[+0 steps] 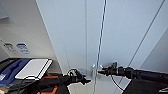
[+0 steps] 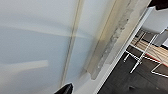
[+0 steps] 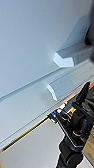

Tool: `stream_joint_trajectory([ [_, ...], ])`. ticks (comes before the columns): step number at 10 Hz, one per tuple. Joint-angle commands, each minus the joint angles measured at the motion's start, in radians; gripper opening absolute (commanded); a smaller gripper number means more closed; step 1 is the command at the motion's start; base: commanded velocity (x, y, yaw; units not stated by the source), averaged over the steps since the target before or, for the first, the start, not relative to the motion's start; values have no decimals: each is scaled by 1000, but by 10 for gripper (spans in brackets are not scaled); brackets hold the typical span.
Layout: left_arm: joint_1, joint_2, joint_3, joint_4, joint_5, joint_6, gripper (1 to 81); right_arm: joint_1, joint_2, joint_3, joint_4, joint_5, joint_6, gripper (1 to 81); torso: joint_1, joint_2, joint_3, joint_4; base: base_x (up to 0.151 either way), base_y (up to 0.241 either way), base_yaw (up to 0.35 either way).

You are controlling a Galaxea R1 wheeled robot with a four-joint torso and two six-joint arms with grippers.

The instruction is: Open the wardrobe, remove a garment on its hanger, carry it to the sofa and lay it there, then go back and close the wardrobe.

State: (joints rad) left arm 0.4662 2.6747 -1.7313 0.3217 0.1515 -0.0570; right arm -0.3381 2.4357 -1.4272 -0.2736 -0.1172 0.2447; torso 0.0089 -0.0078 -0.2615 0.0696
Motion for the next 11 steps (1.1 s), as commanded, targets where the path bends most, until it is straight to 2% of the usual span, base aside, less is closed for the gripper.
stream_joint_trajectory([
  [1, -145, 51, -31, 8, -53, 8, 811, 147, 12, 39, 7, 4, 4, 811, 0, 0, 0, 0, 0, 0, 0],
  [2, -149, 56, -25, 33, -73, 8, 811, 152, 12, 42, 7, -12, 4, 811, 0, 0, 0, 0, 0, 0, 0],
  [5, -149, 104, -33, 115, -61, 8, 811, 153, 13, 47, 2, -24, 2, 811, 0, 0, 0, 0, 0, 0, 0],
  [11, -149, 191, -137, 146, -63, 8, 811, 150, 30, 44, 5, -24, 4, 811, 0, 0, 0, 0, 0, 0, 0],
])
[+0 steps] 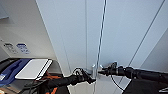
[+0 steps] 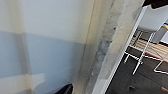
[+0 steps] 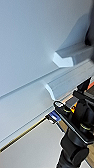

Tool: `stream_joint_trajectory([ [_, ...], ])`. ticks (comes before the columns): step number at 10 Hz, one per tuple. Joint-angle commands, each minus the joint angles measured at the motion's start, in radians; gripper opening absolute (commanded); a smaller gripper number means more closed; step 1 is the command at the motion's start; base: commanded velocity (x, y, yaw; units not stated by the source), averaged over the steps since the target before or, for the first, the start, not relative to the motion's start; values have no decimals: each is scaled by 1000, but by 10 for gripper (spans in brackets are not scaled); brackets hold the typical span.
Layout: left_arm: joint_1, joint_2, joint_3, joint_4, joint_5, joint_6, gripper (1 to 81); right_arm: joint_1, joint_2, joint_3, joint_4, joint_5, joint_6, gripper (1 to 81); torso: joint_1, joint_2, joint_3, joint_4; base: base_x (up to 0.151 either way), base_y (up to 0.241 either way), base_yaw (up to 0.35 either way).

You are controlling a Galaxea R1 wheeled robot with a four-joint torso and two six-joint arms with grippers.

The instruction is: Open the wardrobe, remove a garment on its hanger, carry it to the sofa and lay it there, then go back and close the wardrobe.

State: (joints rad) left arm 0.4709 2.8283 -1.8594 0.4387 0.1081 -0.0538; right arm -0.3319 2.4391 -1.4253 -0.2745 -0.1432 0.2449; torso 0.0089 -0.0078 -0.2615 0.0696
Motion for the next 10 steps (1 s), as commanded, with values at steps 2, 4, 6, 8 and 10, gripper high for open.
stream_joint_trajectory([
  [2, -157, 63, -26, 29, -27, 5, 811, 142, 37, 37, 8, 4, 4, 811, 0, 0, 0, 0, 0, 0, 0],
  [4, -163, 80, -38, 28, -28, 2, 811, 141, 51, 30, 8, 4, 4, 811, 0, 0, 0, 0, 0, 0, 0],
  [6, -174, 97, -37, 26, -53, -3, 811, 138, 63, 28, 9, 5, 2, 811, 0, 0, 0, 0, 0, 0, 0],
  [8, -189, 103, 0, 20, -57, -4, 811, 135, 63, 46, 11, 13, 4, 811, 0, 0, 0, 0, 0, 0, 0],
  [10, -189, 93, 86, 17, -74, -34, 811, 124, 63, 79, 9, 22, 19, 811, 0, 0, 0, 0, 0, 0, 0],
])
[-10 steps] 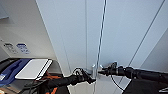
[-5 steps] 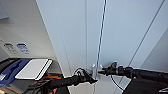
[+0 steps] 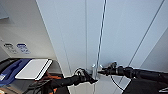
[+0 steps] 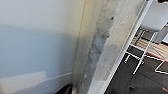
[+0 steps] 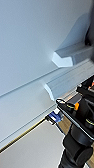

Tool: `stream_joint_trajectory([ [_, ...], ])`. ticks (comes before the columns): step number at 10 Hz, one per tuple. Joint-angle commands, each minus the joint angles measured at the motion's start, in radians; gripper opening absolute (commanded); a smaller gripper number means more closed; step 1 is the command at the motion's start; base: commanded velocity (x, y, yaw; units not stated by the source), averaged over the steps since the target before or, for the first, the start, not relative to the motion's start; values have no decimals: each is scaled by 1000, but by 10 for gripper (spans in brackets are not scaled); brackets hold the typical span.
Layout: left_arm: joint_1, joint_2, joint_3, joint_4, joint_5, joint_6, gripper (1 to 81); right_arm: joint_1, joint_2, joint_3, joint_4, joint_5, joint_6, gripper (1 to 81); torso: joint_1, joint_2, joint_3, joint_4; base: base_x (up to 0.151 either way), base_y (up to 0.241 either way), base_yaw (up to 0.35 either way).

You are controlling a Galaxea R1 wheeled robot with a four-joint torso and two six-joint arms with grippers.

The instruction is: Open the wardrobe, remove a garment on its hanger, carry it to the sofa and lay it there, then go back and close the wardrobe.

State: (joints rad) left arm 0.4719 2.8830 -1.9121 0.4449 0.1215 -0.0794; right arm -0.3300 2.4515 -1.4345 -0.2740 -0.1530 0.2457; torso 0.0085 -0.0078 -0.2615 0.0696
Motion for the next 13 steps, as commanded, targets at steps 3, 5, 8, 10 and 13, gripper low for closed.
stream_joint_trajectory([
  [3, -180, 10, 234, 11, -88, -28, 811, 98, 51, 123, 9, 49, 20, 811, 0, 0, 0, 0, 0, 0, 0],
  [5, -169, 6, 272, 11, -86, -28, 811, 84, 51, 135, 9, 58, 20, 811, 0, 0, 0, 0, 0, 0, 0],
  [8, -155, 38, 239, 11, -89, -28, 811, 71, 62, 165, 4, 66, 20, 811, 1, 0, 0, 0, 0, 0, 0],
  [10, -158, 36, 268, 11, -92, -40, 811, 64, 77, 177, -1, 66, 18, 811, 1, 0, 0, 0, 0, 0, 0],
  [13, -158, -22, 370, 11, -103, -57, 811, 47, 77, 194, -1, 66, 12, 811, 2, 0, 0, 0, 0, 0, 0],
])
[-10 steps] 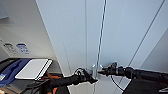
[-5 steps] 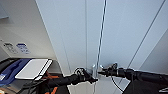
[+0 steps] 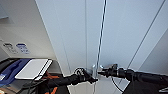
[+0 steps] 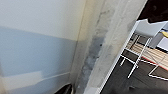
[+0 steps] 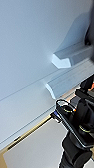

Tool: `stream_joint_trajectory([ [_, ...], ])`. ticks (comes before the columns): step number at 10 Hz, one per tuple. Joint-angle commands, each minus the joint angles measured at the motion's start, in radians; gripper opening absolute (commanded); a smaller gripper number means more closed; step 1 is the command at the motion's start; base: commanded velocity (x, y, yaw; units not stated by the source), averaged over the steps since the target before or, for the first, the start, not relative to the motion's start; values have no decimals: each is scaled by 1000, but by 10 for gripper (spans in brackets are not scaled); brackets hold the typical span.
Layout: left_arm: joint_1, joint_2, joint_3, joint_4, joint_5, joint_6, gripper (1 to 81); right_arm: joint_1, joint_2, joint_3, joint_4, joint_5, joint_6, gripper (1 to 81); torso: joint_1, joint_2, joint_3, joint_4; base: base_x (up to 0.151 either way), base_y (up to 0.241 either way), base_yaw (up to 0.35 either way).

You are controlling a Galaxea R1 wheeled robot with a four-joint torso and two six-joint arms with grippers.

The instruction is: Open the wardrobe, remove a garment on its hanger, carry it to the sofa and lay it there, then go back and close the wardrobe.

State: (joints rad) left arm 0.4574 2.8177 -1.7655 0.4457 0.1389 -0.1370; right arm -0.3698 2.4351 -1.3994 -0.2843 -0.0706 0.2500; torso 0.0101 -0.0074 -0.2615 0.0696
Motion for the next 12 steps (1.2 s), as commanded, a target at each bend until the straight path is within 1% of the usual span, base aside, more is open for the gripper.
stream_joint_trajectory([
  [1, -144, 16, 262, 10, -121, -3, 811, 80, 98, 169, 7, -20, 5, 811, 0, 0, 0, 0, 0, 0, 0],
  [5, -131, -81, 388, 10, -124, -13, 811, 39, 100, 195, 7, -20, 3, 811, 1, 0, 0, 0, 0, 0, 0],
  [7, -110, -102, 416, 10, -122, -12, 811, 16, 97, 208, 5, -21, 2, 811, 1, 0, 0, 0, 0, 0, 0],
  [9, -99, -141, 465, 11, -122, -12, 811, -7, 93, 228, -10, -24, 2, 811, 1, 0, 0, 0, 0, 0, 0],
  [12, -70, -154, 491, 17, -117, -12, 811, -22, 87, 264, -26, -29, 2, 811, 1, 0, 0, -1, 0, 0, 0],
])
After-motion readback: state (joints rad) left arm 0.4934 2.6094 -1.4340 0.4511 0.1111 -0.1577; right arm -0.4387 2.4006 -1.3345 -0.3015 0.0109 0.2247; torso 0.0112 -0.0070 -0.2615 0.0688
